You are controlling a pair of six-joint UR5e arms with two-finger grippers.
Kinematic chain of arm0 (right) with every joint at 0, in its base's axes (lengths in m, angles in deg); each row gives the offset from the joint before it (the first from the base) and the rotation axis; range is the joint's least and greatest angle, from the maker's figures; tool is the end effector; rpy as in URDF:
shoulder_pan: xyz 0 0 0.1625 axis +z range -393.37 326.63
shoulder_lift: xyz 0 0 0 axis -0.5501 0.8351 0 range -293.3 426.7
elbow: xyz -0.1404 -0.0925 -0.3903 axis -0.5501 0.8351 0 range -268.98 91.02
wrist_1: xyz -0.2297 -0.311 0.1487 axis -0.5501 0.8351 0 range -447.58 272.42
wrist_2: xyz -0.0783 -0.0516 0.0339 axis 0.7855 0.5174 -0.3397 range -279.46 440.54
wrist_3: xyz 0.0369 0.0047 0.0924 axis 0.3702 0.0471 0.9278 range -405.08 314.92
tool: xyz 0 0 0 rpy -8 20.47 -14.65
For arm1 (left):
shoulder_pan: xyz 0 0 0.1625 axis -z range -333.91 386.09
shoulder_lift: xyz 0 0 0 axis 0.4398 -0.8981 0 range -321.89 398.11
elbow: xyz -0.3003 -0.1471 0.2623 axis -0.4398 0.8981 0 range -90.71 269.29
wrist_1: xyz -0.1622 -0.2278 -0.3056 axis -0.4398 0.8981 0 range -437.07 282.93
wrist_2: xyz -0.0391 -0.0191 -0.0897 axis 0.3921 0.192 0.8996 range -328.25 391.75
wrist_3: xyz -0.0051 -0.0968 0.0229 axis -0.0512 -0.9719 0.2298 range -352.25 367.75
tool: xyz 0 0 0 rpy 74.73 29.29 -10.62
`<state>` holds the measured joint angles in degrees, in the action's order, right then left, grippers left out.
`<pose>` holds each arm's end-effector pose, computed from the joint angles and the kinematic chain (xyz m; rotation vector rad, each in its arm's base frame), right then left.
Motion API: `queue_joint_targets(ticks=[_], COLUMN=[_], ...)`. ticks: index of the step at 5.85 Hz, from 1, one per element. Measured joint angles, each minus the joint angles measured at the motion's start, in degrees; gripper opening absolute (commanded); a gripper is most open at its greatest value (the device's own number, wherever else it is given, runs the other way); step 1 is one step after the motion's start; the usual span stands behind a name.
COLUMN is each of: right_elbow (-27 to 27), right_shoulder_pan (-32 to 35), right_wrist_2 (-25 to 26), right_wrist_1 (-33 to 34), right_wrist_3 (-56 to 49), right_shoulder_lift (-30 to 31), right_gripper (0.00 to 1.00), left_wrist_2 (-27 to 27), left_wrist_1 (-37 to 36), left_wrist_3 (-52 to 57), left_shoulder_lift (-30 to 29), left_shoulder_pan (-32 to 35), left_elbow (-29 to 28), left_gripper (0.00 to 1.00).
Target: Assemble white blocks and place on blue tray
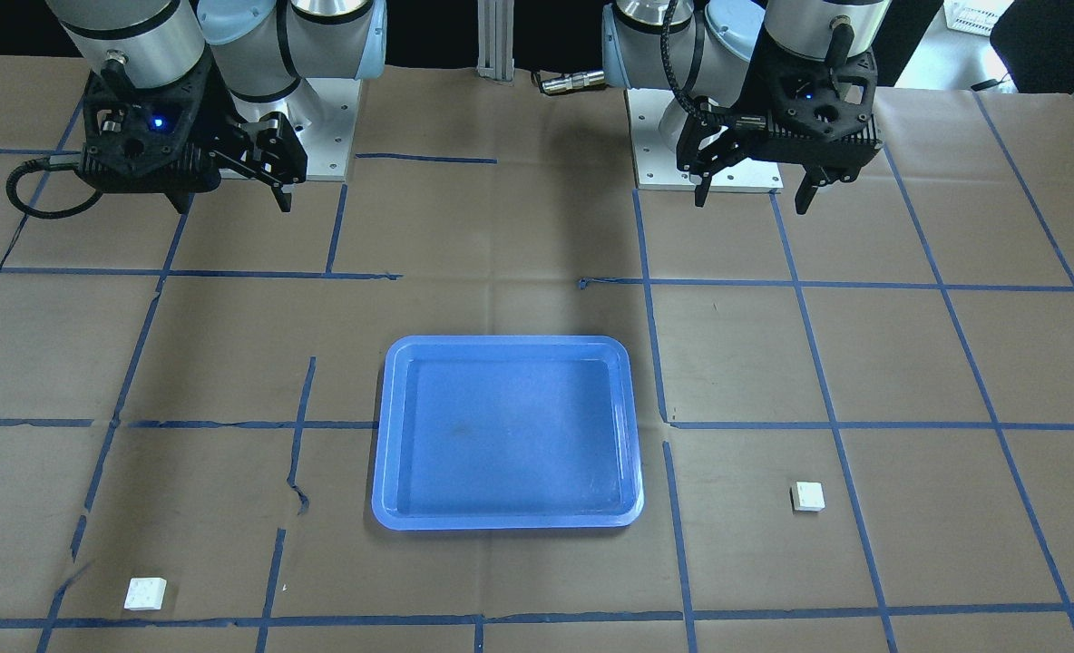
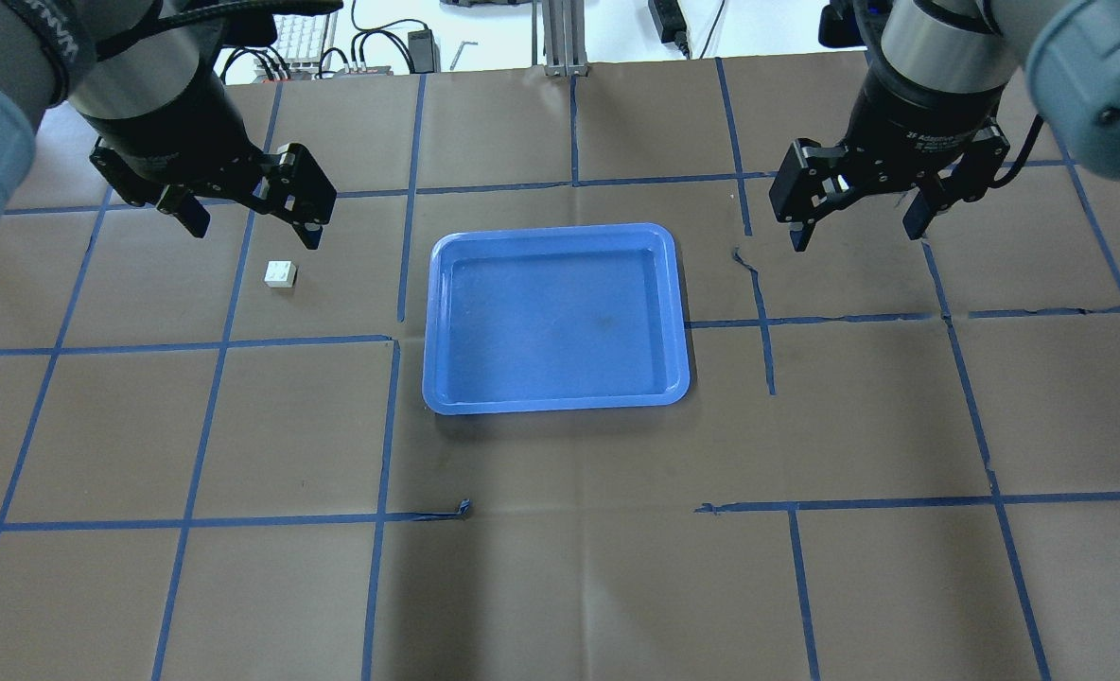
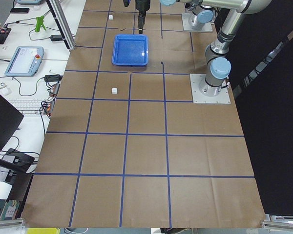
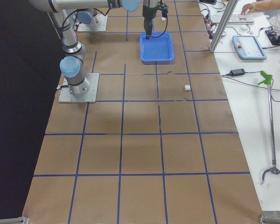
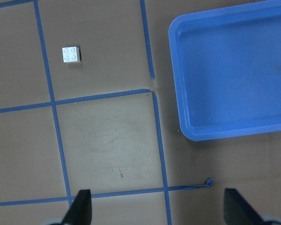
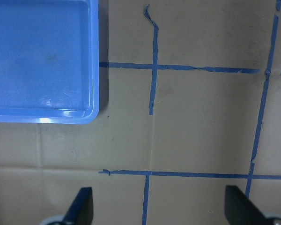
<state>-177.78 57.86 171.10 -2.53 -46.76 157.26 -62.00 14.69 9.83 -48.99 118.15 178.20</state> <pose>0.1428 -0.4788 0.4945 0.0799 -3.1298 -0.0873 -0.1436 -0.4684 0.5188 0.1091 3.0737 -0.0599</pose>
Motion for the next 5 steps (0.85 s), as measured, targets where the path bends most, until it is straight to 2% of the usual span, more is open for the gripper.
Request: queue_joint_targets(ticks=[5], right_elbow=[-0.22], right_shoulder_pan=[-0.18], right_wrist_2=[0.12], right_wrist_1=[0.95], right_wrist_3=[-0.20], right_shoulder_lift=[-0.09], right_gripper=[1.00], left_wrist_2=[-0.20], left_wrist_1=[0.13], left_wrist_3=[-1.58], left_shoulder_lift=[0.10], left_shoulder_pan=[-0.11], left_elbow=[-0.08], left_gripper=[1.00])
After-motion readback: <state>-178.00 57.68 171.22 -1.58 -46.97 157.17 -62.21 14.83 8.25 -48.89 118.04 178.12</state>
